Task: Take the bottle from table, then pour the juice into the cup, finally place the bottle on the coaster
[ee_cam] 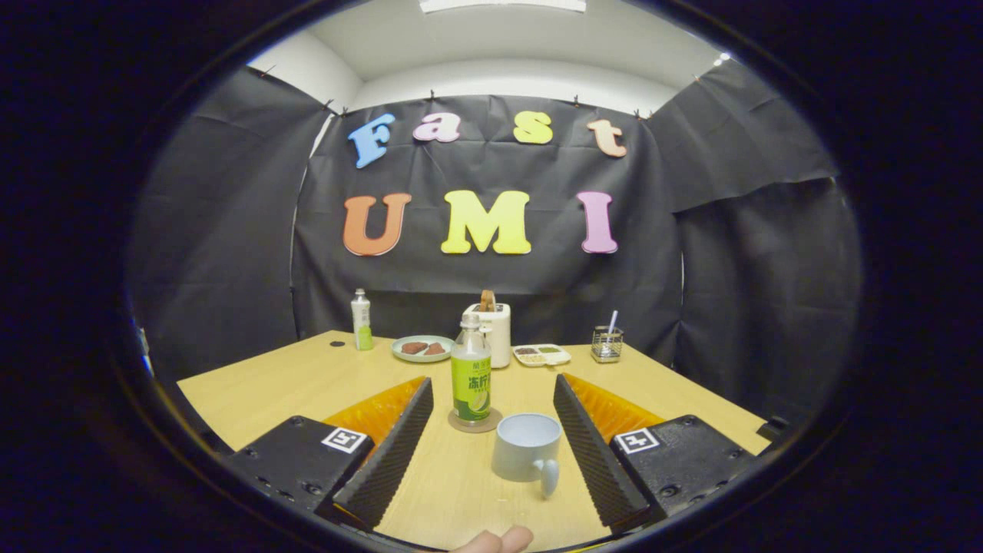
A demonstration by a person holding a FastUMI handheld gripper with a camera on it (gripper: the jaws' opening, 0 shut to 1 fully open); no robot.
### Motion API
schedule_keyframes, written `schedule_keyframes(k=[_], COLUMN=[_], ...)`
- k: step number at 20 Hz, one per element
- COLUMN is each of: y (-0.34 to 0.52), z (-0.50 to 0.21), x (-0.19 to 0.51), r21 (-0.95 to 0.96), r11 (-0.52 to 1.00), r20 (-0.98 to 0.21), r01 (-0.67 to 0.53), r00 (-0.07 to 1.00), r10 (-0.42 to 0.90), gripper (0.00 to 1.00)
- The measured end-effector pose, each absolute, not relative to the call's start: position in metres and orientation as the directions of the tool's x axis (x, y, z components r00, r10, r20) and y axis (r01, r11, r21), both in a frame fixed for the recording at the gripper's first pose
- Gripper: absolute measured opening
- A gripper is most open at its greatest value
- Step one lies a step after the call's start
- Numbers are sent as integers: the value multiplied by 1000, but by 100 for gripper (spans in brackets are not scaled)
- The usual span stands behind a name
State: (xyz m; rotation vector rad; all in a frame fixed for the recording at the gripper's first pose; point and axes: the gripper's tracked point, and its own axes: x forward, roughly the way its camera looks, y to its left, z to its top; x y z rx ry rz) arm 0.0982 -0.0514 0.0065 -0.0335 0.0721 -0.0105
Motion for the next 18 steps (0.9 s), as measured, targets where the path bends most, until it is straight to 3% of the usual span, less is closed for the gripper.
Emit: schedule_keyframes(k=[7,18], y=[-61,-79], z=[51,44], x=[54,8], r21=[-4,27], r11=[1000,998], r20=[20,-72], r01=[20,52], r00=[1000,996], r10=[-20,-50], gripper=[100,100])
